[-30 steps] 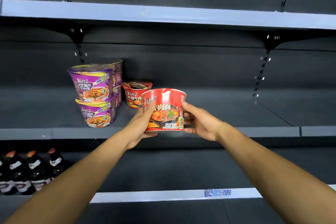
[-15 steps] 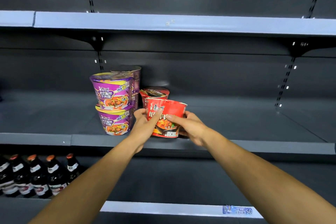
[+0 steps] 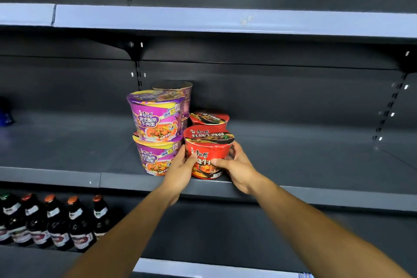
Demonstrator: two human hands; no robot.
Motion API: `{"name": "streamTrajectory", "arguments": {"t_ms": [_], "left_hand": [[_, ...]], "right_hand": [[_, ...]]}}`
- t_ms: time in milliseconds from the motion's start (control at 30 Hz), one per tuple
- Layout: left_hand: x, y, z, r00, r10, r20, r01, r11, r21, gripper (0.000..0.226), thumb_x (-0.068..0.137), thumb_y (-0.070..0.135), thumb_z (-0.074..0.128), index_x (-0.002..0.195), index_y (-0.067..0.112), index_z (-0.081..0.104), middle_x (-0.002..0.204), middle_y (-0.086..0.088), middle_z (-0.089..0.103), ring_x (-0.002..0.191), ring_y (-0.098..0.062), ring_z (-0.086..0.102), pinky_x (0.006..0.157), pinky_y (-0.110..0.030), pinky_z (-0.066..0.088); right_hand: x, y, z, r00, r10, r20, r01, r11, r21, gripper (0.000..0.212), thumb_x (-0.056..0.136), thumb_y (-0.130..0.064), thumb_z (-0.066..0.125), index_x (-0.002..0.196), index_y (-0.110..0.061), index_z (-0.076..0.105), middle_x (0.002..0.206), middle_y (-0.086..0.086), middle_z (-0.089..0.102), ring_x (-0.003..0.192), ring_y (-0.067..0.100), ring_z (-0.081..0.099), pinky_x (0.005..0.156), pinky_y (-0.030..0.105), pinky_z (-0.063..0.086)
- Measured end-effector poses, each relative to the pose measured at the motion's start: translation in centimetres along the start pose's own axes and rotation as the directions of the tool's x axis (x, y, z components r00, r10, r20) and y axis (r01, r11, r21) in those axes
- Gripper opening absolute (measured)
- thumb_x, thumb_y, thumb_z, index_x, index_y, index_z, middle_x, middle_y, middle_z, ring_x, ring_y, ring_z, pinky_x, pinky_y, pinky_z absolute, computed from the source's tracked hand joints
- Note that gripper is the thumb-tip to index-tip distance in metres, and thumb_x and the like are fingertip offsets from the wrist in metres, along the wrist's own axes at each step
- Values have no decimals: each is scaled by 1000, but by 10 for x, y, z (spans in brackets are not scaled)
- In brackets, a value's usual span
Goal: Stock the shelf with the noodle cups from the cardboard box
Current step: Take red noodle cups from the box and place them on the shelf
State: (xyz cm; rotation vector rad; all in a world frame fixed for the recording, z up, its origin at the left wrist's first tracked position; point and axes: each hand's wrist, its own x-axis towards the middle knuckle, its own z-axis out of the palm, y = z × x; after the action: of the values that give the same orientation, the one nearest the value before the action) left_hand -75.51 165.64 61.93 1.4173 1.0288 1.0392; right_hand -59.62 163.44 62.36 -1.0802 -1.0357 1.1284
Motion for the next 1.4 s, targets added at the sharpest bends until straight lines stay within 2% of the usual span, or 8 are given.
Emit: {"name": "streamTrajectory", "arguments": {"t_ms": [133,300,600,933,1100,1200,1300,1400], "left_hand": [[15,-3,0,996,-80,-25,79,996,-41,51,95,43,39,145,33,34,139,11,47,124,-7,44,113,-36,31],[43,-32,-1,991,-113,-76,113,994,1,104,56,96,35,144,43,28,150,11,37,138,-13,35,116,-45,25],[19,-3,7,997,-55,-56,62,991,118,63,97,55,30,152,27,17,152,5,33,137,-15,33,116,-42,26],[9,-3,7,991,-40,-129,60,986,155,52,102,35,35,147,9,31,146,2,40,135,-19,37,111,-31,28],[-4,-2,4,984,-33,-178,68,979,192,48,99,11,44,146,4,32,147,-9,41,136,-22,38,112,-31,30],[-9,-3,-3,957,-40,-288,114,963,246,34,94,8,51,128,6,53,124,-9,58,114,-22,52,96,-27,40],[-12,-2,-20,873,21,-488,132,952,277,10,79,13,63,88,9,62,96,-9,63,92,-25,56,81,-31,46],[-7,0,-42,783,24,-621,167,954,247,59,66,21,78,117,3,54,121,-18,53,119,-35,46,99,-45,43]], "right_hand": [[6,4,0,1000,-9,-30,7,999,-53,74,73,9,73,128,-26,39,116,-4,61,112,15,58,101,40,46],[10,3,-2,1000,-2,-28,0,998,-70,73,73,10,72,126,-27,37,115,-6,60,114,16,56,103,42,44],[10,1,-3,1000,14,-16,-16,994,-111,75,74,6,74,129,-26,34,118,-4,57,116,17,55,104,44,44],[3,-3,-4,996,74,-45,-81,982,-171,77,75,5,73,136,-17,31,113,-5,57,115,18,55,104,42,44],[-8,-7,-8,987,119,-110,-143,960,-242,92,76,7,70,149,-11,18,147,11,38,134,24,39,112,42,34],[-19,-11,-9,984,106,-140,-142,950,-279,87,79,5,69,149,-12,21,148,13,34,138,24,33,111,37,33],[-28,-12,-9,984,92,-154,-135,943,-305,83,79,3,69,148,-12,24,147,12,36,137,24,34,107,35,35],[-36,-14,-7,977,25,-213,-103,925,-366,74,80,-2,71,143,-10,32,135,9,46,122,19,45,100,29,40]]}}
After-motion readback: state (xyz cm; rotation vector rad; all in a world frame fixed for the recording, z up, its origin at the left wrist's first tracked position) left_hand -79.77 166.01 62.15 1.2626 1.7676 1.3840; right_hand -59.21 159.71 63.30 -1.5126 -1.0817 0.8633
